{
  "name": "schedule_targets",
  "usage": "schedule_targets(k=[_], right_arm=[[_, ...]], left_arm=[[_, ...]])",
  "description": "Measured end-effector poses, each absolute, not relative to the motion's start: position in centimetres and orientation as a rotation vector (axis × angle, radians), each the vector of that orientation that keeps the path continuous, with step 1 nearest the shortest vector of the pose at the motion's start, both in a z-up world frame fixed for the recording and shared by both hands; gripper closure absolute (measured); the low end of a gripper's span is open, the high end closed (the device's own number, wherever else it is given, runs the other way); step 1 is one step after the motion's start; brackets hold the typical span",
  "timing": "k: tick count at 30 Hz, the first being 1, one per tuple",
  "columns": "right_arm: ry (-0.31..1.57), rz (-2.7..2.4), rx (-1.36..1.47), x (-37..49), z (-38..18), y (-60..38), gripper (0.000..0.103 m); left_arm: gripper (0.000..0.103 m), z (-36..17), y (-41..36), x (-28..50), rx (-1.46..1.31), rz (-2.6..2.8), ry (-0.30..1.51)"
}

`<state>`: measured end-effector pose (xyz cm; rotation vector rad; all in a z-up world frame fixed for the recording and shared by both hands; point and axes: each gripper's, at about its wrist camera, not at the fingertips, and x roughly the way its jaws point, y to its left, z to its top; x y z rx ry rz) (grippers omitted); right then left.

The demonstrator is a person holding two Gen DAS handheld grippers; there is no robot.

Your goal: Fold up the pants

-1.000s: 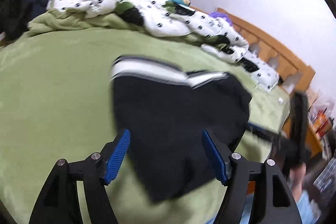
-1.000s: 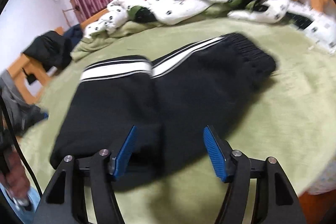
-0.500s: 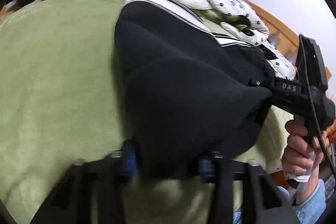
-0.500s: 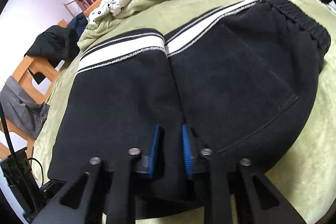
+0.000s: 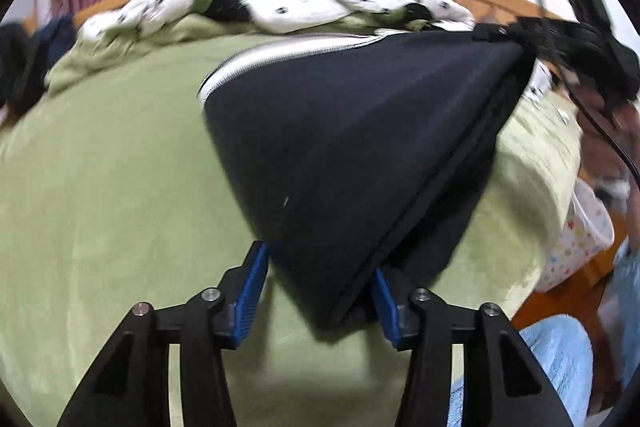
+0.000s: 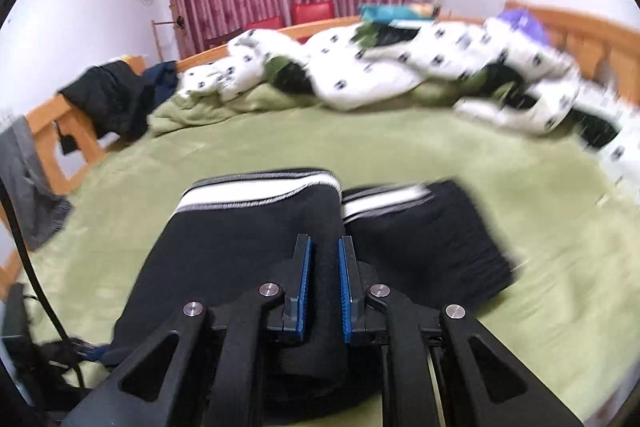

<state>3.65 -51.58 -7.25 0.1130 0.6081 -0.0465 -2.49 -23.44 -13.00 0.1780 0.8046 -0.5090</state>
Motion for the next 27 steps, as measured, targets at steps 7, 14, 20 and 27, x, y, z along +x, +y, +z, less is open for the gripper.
schedule_targets(k=[7,14,20,27], right_arm=[[0.761,-0.275,0.143,3.9,-14.4,-58.6,0.103],[0.764,-0.266,0.258,2.5,-14.9,-61.1,0.101],[0.704,-0.161,0.295,4.5,-11.4,-60.2,0.032],[0.855,-0.178,0.275,11.0,-13.6,-60.5,0.026]], left_arm=[[0.045,-13.5,-25.5,-2.3,0.184,-0.586,0.879],[0.044,-12.3,-21.0,-2.5,0.005,-0.694,0.896],[0.04,-11.3,-19.1,2.7,-0.152,-0.638,0.916],[0.04,-15.3,-21.3,11.4,-0.307,-0.597,1.051]])
